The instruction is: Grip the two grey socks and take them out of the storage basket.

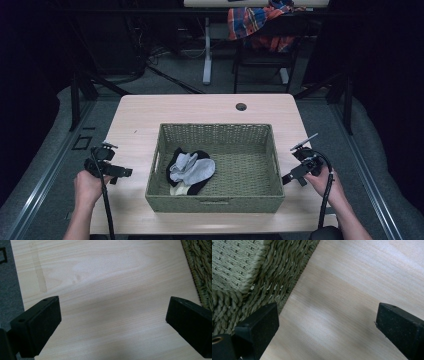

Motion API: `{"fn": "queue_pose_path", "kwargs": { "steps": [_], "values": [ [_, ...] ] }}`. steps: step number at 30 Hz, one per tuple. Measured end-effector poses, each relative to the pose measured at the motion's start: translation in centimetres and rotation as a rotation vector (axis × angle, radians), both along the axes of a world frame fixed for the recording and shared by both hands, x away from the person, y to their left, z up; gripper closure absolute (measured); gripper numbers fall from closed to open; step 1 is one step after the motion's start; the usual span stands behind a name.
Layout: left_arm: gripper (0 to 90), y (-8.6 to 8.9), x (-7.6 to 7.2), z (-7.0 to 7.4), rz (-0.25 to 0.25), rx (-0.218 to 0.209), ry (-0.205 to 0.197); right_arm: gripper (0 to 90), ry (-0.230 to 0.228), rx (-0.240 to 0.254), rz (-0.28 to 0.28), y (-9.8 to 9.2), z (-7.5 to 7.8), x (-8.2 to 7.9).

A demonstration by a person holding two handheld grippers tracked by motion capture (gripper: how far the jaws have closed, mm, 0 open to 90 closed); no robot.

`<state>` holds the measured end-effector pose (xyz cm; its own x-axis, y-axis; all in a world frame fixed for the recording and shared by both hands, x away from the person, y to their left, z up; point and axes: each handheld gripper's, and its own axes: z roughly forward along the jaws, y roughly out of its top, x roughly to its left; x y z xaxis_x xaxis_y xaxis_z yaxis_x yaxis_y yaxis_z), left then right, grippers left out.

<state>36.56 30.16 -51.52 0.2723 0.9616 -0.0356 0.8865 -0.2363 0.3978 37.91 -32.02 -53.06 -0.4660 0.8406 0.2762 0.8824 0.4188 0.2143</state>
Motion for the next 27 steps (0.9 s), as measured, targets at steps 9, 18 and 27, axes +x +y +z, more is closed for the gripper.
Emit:
{"fn": "queue_pose_path", "kwargs": {
  "steps": [9,18,27],
  "values": [
    [0.3,0.0,-0.1,0.4,0.009,-0.007,0.006,4.7,-0.016,0.012,-0.023,0.2,0.0,-0.2],
    [0.2,-0.3,-0.2,1.3,-0.007,-0.018,-0.01,4.7,-0.016,0.008,-0.024,0.2,0.0,-0.1],
    [0.1,-1.3,-0.4,2.4,-0.038,0.005,-0.036,4.7,-0.003,-0.002,-0.003,0.0,0.1,0.0]
  ]
}}
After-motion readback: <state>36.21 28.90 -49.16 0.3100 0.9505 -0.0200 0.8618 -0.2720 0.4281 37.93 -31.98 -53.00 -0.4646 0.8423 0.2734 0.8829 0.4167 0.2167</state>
